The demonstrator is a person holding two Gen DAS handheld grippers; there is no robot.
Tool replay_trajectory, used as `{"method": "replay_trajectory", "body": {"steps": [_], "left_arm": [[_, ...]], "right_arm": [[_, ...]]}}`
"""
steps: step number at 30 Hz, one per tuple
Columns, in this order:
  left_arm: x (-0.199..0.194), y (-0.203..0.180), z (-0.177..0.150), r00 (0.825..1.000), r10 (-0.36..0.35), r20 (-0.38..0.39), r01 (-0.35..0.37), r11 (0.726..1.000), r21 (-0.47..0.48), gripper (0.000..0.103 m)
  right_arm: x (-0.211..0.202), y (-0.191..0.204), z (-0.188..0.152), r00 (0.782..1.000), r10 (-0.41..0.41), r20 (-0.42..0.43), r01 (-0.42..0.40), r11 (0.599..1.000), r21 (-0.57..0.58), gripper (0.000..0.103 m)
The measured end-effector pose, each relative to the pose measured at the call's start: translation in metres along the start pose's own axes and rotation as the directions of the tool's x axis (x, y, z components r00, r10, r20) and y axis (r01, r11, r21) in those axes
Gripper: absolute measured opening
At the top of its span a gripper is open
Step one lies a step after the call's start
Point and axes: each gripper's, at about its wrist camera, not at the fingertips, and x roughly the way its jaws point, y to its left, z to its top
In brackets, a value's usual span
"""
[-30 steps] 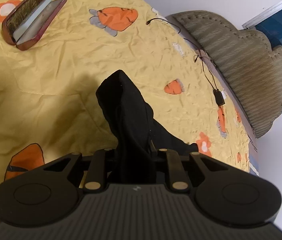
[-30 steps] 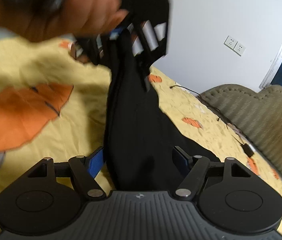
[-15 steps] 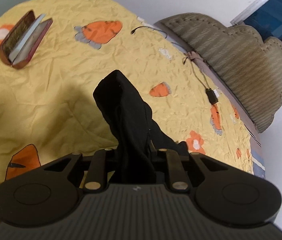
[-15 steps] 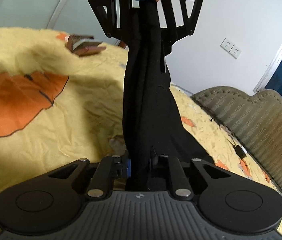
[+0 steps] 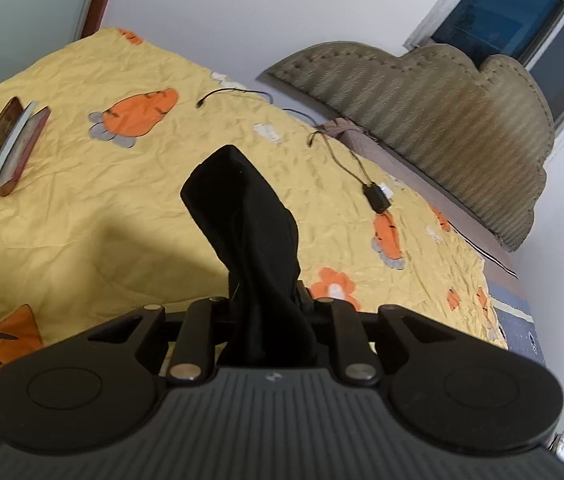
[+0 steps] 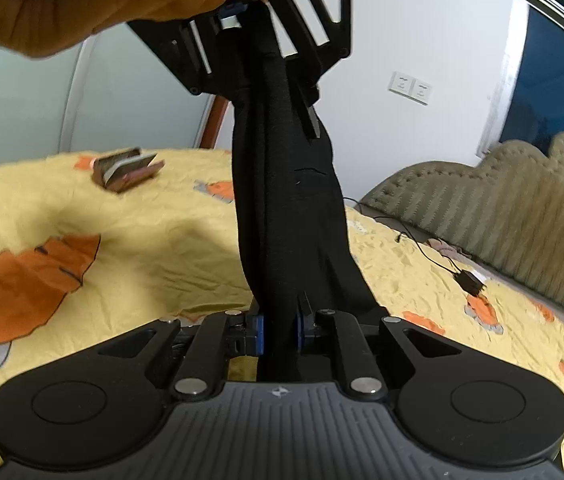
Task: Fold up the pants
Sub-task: 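Lift the black trousers off the quilt with the left tool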
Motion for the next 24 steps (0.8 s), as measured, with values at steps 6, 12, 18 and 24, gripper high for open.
{"method": "replay_trajectory", "body": {"steps": [6,12,18,24], "left_arm": [[-0.003,-0.024,-0.012,1.0,0.008,0.028,-0.008,1.0,-0.002,0.017],[0.003,-0.002,-0.008,0.994,0.085,0.075,-0.08,0.995,-0.064,0.018],[0.013,0.029,-0.011,0.989,0.125,0.074,-0.118,0.989,-0.093,0.018],[0.022,0.056,-0.005,0.994,0.102,0.045,-0.097,0.989,-0.108,0.017]], "right_arm": [[-0.006,-0.025,-0.006,0.998,0.059,0.006,-0.059,0.994,0.088,0.014],[-0.016,-0.1,-0.016,0.946,0.32,0.06,-0.319,0.873,0.368,0.018],[0.05,-0.161,-0.016,0.962,0.266,-0.061,-0.202,0.843,0.498,0.019],[0.102,-0.172,-0.008,0.963,0.227,-0.145,-0.14,0.88,0.453,0.019]]}}
